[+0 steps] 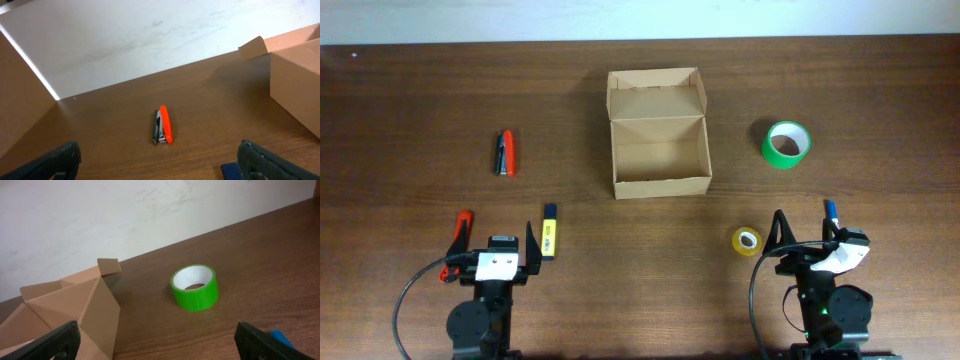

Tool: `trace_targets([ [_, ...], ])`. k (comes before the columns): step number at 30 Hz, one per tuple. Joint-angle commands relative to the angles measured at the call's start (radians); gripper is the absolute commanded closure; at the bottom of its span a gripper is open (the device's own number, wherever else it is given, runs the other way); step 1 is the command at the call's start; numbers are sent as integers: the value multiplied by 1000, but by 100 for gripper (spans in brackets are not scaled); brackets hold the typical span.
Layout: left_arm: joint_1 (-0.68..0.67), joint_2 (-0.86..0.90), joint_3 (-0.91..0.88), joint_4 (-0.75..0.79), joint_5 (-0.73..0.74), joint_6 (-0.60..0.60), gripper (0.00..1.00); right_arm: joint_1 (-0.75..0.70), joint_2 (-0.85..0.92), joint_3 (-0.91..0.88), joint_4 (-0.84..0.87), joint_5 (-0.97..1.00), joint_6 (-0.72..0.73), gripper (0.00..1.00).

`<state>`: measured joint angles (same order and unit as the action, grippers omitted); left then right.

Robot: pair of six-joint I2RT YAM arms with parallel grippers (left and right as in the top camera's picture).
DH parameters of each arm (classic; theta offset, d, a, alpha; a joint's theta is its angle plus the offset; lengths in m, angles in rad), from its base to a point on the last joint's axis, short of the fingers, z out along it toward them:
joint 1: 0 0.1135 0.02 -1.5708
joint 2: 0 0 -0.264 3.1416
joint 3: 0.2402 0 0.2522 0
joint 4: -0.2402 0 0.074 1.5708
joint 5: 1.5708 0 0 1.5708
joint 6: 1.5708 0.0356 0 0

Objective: Pack container
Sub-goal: 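Move the right gripper toward the green tape roll behind the box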

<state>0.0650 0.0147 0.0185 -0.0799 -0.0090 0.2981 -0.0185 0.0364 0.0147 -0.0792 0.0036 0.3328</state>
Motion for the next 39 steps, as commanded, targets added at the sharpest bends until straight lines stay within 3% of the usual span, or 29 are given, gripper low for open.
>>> trace_targets([
  [1, 2, -8, -10, -2, -10, 2, 1, 5, -6, -9, -2, 12, -3, 1],
  [26, 2, -8, -10, 1, 5, 1, 1, 5, -6, -9, 0, 13, -3, 1],
  [29, 1, -6, -3, -5, 67, -130, 1, 5, -6, -9, 1, -27, -2, 1],
  [31, 1, 11, 47, -21, 92, -149, 1, 5, -5, 24, -18, -33, -3, 1],
  [35, 1, 256, 295, -129, 103, -148, 1, 4, 90, 251, -193, -1, -164, 1],
  [39, 1, 616, 634, -192, 102, -148, 1, 4, 422, 597, -383, 21, -264, 1],
])
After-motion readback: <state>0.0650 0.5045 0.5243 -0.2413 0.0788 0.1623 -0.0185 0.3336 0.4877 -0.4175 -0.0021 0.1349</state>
